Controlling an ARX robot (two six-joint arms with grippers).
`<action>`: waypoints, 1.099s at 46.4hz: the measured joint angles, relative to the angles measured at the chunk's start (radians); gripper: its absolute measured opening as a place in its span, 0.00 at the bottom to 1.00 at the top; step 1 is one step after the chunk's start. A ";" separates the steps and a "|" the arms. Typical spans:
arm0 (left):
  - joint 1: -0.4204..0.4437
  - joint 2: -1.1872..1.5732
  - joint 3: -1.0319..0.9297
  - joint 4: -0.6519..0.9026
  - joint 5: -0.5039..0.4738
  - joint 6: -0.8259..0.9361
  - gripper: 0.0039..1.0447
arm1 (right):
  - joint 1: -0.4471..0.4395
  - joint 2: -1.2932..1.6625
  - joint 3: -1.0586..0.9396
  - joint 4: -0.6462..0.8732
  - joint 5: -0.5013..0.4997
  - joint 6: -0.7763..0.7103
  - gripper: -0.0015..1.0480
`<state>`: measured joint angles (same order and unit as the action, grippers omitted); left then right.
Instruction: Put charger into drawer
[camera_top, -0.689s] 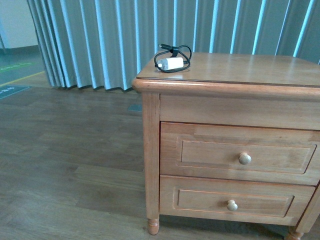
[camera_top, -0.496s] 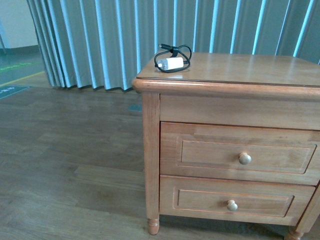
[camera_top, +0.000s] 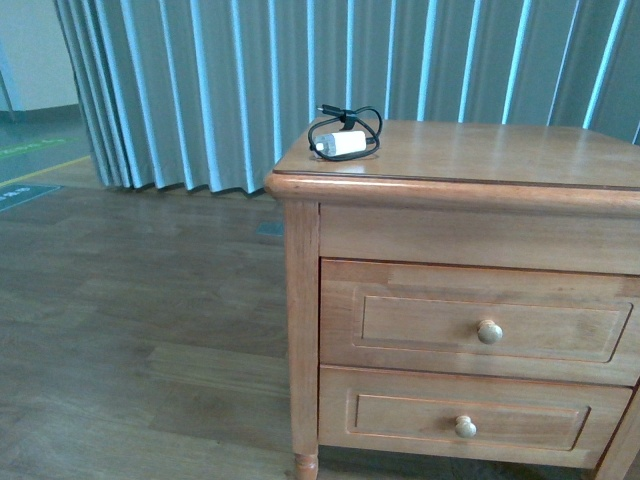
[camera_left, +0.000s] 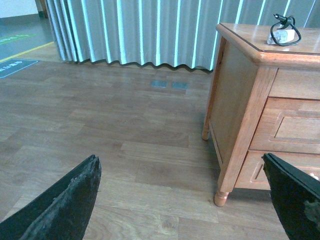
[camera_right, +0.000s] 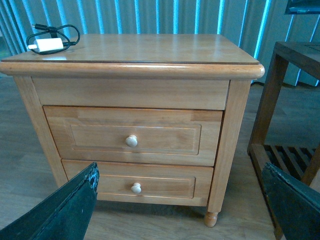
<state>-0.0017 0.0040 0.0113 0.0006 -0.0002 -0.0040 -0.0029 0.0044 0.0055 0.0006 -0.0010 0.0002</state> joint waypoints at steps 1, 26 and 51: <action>0.000 0.000 0.000 0.000 0.000 0.000 0.94 | 0.000 0.000 0.000 0.000 0.000 0.000 0.92; 0.000 0.000 0.000 0.000 0.000 0.000 0.94 | -0.041 0.025 0.003 -0.003 -0.150 -0.031 0.92; 0.000 0.000 0.000 0.000 0.000 0.000 0.94 | 0.270 0.911 0.087 0.573 -0.010 -0.196 0.92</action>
<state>-0.0017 0.0040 0.0113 0.0006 -0.0002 -0.0044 0.2668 0.9157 0.0925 0.5735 -0.0109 -0.1959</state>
